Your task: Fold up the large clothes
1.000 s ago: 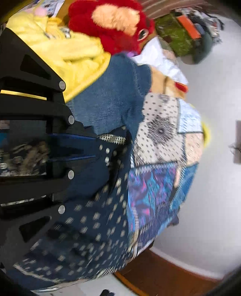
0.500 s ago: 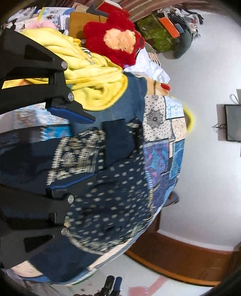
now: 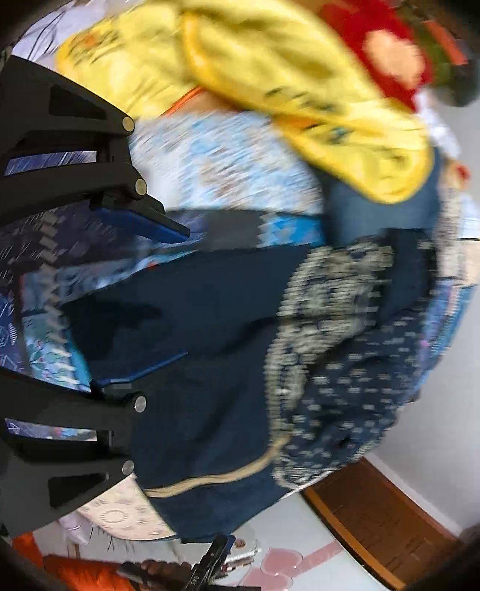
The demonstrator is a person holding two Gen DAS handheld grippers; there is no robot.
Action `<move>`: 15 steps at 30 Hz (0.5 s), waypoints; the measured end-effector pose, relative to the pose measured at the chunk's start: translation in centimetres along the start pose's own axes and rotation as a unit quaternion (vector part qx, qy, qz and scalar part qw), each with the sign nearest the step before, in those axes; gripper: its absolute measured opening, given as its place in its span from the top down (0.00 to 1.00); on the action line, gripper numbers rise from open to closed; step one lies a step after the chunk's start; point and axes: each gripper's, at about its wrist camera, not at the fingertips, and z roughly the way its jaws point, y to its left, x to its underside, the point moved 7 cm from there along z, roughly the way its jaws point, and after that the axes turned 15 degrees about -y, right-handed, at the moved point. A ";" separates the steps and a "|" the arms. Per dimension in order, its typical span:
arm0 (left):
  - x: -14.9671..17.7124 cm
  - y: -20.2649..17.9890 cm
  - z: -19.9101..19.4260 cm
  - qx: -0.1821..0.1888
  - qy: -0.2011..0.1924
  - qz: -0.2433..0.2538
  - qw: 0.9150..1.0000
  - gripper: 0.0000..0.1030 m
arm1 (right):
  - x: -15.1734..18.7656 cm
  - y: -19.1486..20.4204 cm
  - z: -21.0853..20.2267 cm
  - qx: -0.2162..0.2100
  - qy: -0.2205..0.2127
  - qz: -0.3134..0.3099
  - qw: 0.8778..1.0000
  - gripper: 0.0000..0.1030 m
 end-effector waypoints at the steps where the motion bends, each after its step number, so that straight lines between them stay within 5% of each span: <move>1: 1.2 0.1 0.6 0.006 0.012 -0.013 1.000 0.43 | 0.7 0.0 0.1 -0.003 0.005 0.007 1.000 0.18; 6: 4.6 -0.3 2.6 0.053 0.066 -0.076 0.993 0.43 | 2.7 0.4 0.5 -0.025 0.004 0.048 0.999 0.20; 10: 4.8 -1.1 2.8 0.074 0.056 -0.096 0.991 0.43 | 2.8 2.0 0.5 -0.047 0.001 0.021 0.999 0.32; 12: 4.7 -1.9 2.7 0.097 0.052 -0.102 0.989 0.58 | 2.4 2.5 0.5 -0.052 -0.003 0.013 0.999 0.50; 14: 4.4 -2.8 2.7 0.086 0.046 -0.076 0.992 0.87 | 2.0 2.7 0.7 -0.056 -0.007 0.012 0.998 0.66; 15: 4.1 -3.0 2.6 0.078 0.042 -0.063 0.994 0.90 | 1.6 2.8 0.7 -0.062 -0.011 0.012 0.998 0.78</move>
